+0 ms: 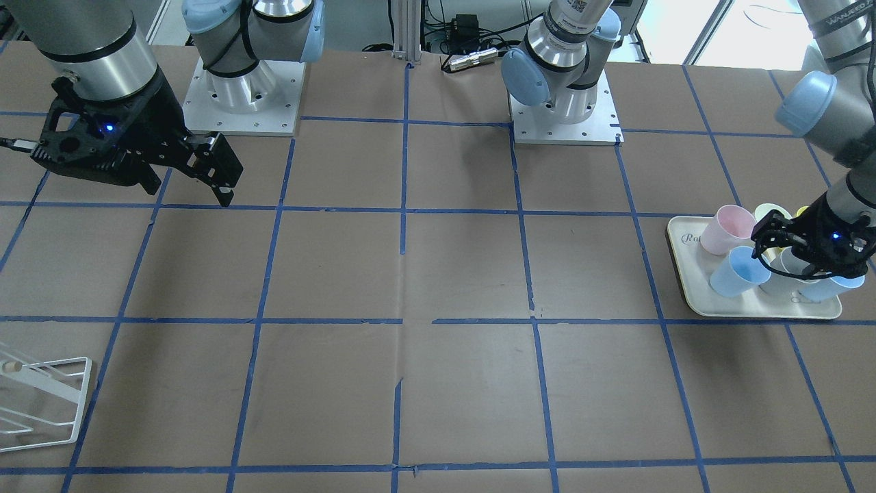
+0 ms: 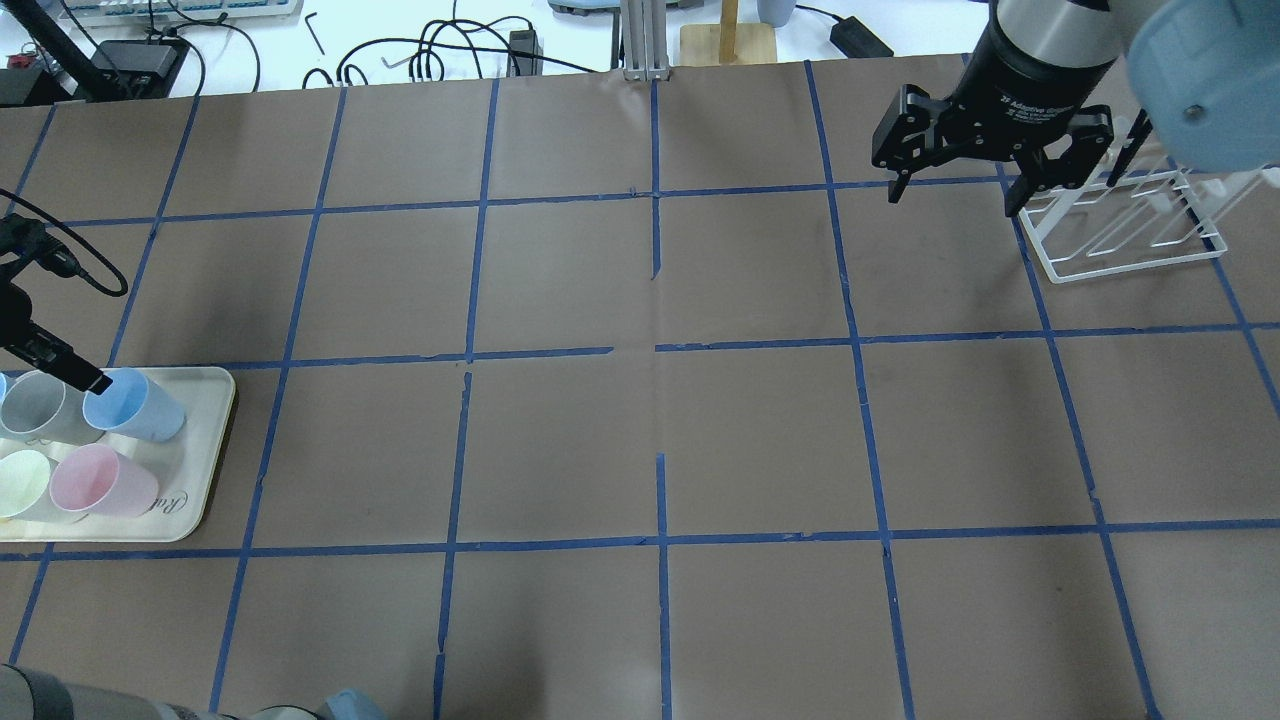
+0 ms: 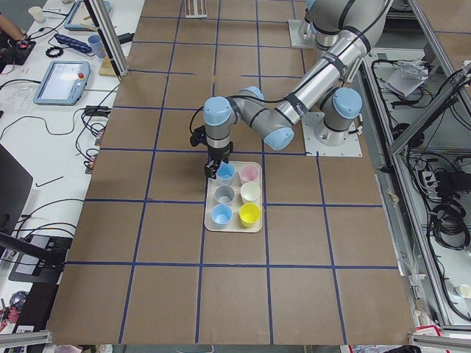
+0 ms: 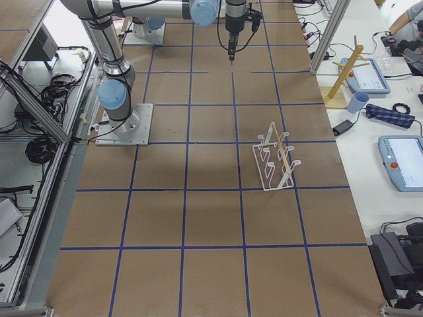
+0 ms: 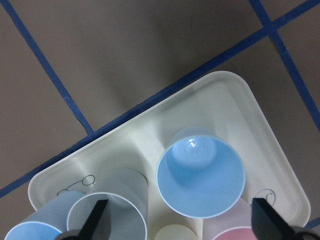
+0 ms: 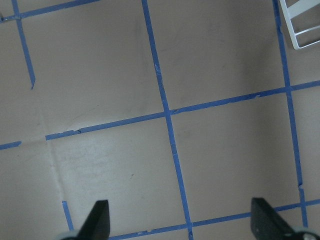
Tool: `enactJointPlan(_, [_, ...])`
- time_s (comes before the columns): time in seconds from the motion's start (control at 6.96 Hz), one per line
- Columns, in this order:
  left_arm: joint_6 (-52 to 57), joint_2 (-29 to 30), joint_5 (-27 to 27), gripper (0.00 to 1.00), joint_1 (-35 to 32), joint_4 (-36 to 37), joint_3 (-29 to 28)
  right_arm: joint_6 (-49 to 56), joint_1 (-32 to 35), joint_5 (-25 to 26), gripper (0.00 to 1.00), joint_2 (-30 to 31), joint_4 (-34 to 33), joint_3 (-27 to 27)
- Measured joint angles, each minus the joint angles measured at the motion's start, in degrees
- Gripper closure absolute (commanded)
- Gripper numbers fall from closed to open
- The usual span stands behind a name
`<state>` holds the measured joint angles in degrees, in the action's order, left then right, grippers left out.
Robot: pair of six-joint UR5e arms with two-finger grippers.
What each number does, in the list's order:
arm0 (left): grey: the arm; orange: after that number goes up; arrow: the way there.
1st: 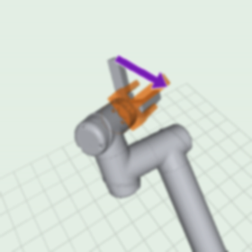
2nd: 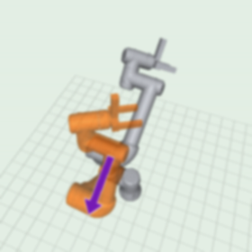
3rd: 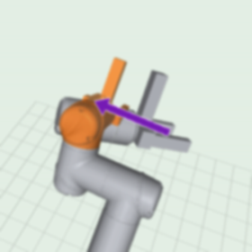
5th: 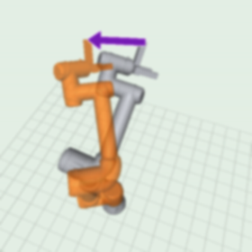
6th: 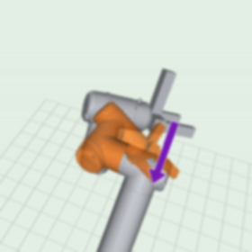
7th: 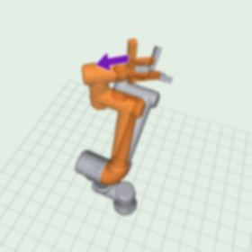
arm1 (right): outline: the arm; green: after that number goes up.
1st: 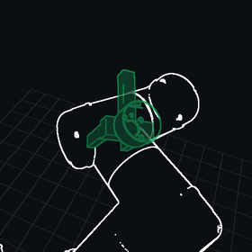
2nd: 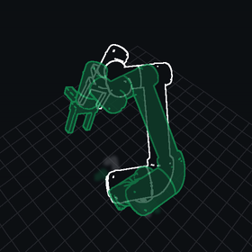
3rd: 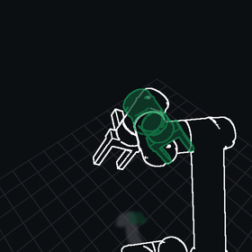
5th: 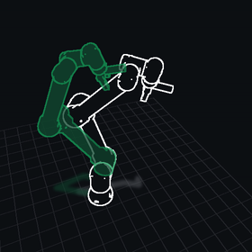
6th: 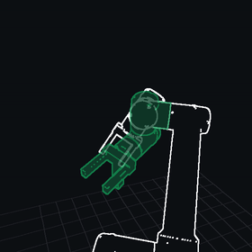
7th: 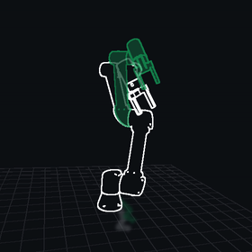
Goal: Transfer IKEA cup to right arm and place on rack
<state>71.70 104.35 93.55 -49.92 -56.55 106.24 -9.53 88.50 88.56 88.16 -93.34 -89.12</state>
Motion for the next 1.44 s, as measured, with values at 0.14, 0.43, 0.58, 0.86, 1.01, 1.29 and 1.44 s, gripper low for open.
enactJointPlan(0.14, [0.1, 1.0, 0.1, 0.23, 0.0, 0.3, -0.4, -0.1, 0.0, -0.2, 0.0, 0.0, 0.0, 0.0])
enactJointPlan(0.43, [0.1, 2.6, 0.3, 0.23, 0.1, 0.4, -0.7, -0.4, 0.0, -0.3, 0.0, 0.0, 0.0, 0.0])
enactJointPlan(0.58, [0.1, 3.2, 0.4, 0.23, 0.1, 0.3, -0.7, -0.4, 0.0, -0.3, 0.0, 0.0, 0.0, 0.0])
enactJointPlan(0.86, [0.1, 4.4, 0.5, 0.27, 0.1, -0.1, -0.7, -0.4, 0.0, -0.2, 0.0, 0.0, 0.0, 0.0])
enactJointPlan(1.01, [0.0, 5.1, 0.5, 0.58, 0.1, -0.2, -0.7, -0.4, 0.0, -0.3, 0.0, 0.0, 0.0, 0.0])
enactJointPlan(1.29, [0.0, 6.2, 0.5, 1.0, 0.1, -0.3, -0.7, -0.4, 0.0, -0.4, 0.0, 0.0, 0.0, 0.0])
enactJointPlan(1.44, [-0.1, 6.6, 0.5, 1.0, 0.0, -0.3, -0.7, -0.4, 0.0, -0.4, 0.0, 0.0, 0.0, 0.0])
